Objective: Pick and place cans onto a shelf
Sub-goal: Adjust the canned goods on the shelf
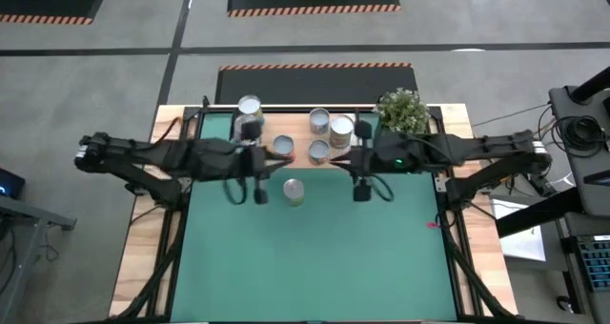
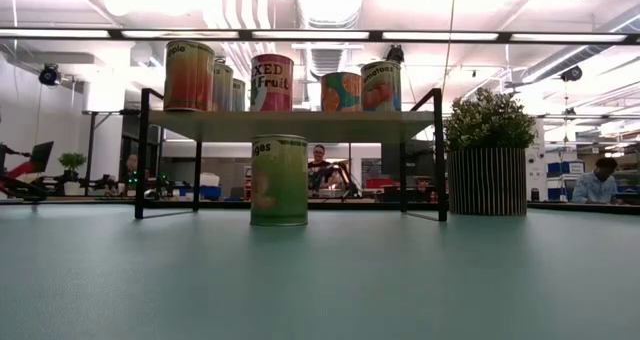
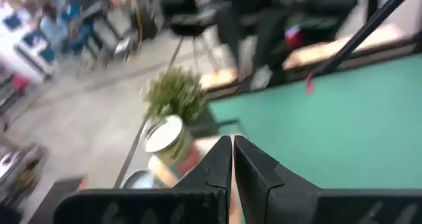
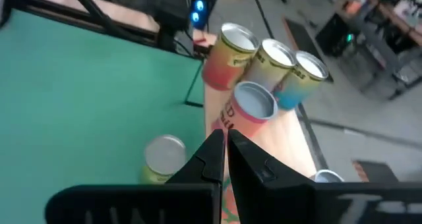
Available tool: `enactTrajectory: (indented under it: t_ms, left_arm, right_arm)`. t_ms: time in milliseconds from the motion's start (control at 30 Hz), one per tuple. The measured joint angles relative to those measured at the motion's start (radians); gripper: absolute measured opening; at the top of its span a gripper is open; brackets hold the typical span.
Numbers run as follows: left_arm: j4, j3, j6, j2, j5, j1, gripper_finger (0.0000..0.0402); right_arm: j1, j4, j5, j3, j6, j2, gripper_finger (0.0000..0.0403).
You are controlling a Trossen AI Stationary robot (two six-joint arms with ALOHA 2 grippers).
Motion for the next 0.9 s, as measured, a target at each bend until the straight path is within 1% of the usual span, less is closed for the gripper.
enactTrajectory:
  t_ms: [100, 133, 300, 400, 533, 700, 833, 900]
  left_arm:
    - [-0.111, 0.111, 0.004, 0.089, 0.031, 0.072, 0.0000]
    - [-0.132, 0.138, 0.006, 0.114, 0.058, 0.097, 0.0000]
    - [-0.141, 0.210, 0.024, 0.212, 0.223, 0.225, 0.0000]
    - [-0.123, 0.220, 0.027, 0.257, 0.247, 0.307, 0.0000]
    - [-0.068, 0.220, -0.003, 0.320, 0.255, 0.411, 0.0000]
    - [-0.052, 0.228, -0.066, 0.395, 0.339, 0.505, 0.0000]
    - [-0.143, 0.311, -0.102, 0.457, 0.378, 0.554, 0.0000]
    - [-0.200, 0.360, -0.108, 0.485, 0.381, 0.571, 0.0000]
  right_arm:
    - [0.036, 0.104, 0.000, -0.132, -0.016, -0.082, 0.0009]
    - [0.047, 0.138, -0.001, -0.171, -0.022, -0.106, 0.0009]
    - [0.079, 0.289, -0.005, -0.340, -0.052, -0.231, 0.0009]
    - [0.087, 0.341, -0.008, -0.416, -0.051, -0.288, 0.0009]
    - [0.089, 0.378, -0.011, -0.483, -0.051, -0.348, 0.0009]
    - [0.088, 0.383, -0.010, -0.504, -0.071, -0.382, 0.0009]
    - [0.088, 0.386, -0.010, -0.504, -0.070, -0.392, 0.0009]
    - [0.088, 0.382, -0.010, -0.508, -0.072, -0.389, 0.0009]
